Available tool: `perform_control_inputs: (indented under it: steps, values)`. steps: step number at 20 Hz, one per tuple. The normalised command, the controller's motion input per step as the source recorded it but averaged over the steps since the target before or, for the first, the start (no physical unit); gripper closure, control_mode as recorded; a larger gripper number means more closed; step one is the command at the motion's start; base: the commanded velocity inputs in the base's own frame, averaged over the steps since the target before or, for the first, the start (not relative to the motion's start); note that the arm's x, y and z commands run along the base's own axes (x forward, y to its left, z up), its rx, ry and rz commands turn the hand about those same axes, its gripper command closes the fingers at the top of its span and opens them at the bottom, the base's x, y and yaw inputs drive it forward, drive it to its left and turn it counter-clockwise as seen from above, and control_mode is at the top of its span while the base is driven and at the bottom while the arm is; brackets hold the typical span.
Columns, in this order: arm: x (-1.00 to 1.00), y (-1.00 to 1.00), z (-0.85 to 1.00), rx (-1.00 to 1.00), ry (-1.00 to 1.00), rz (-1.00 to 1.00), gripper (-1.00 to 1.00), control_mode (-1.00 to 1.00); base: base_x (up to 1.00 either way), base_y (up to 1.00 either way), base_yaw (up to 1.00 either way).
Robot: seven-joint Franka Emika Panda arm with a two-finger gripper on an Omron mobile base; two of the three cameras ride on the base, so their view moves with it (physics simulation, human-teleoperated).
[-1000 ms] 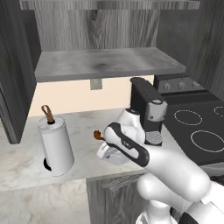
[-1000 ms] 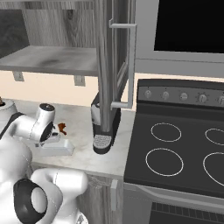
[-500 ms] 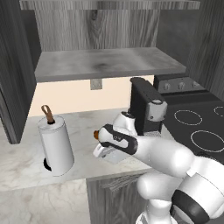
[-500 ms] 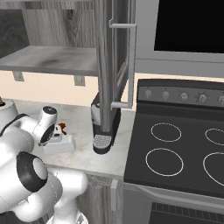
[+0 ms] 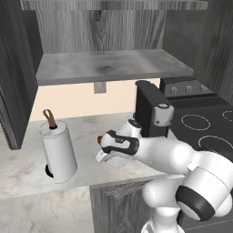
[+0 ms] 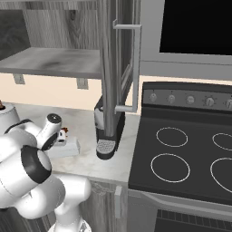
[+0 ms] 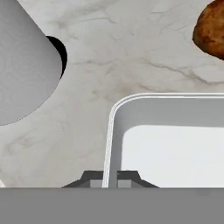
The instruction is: Retrieve the tupperware from the cabinet, then place the raw meat into the tupperware to avoid contamination.
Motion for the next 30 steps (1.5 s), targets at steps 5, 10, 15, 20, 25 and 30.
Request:
perform_control_inputs:
  steps: [5,10,15,20,25,30]
  values:
    - [0.09,0.01,-0.11,0.09,-0.2,-0.07,1.0,-1.0,0.0,0.0,0.0]
    - [0.03,0.0,-0.07,0.09,-0.19,-0.07,1.0,-1.0,0.0,0.0,0.0]
    - [-0.03,0.0,-0.04,0.07,-0.08,-0.07,1.0,-1.0,0.0,0.0,0.0]
    - [-0.21,0.0,-0.15,0.04,0.01,-0.09,1.0,-1.0,0.0,0.0,0.0]
    - [-0.25,0.0,-0.23,0.03,0.02,-0.11,1.0,-1.0,0.0,0.0,0.0]
    - [-0.21,0.0,-0.21,0.04,0.0,-0.12,1.0,-1.0,0.0,0.0,0.0]
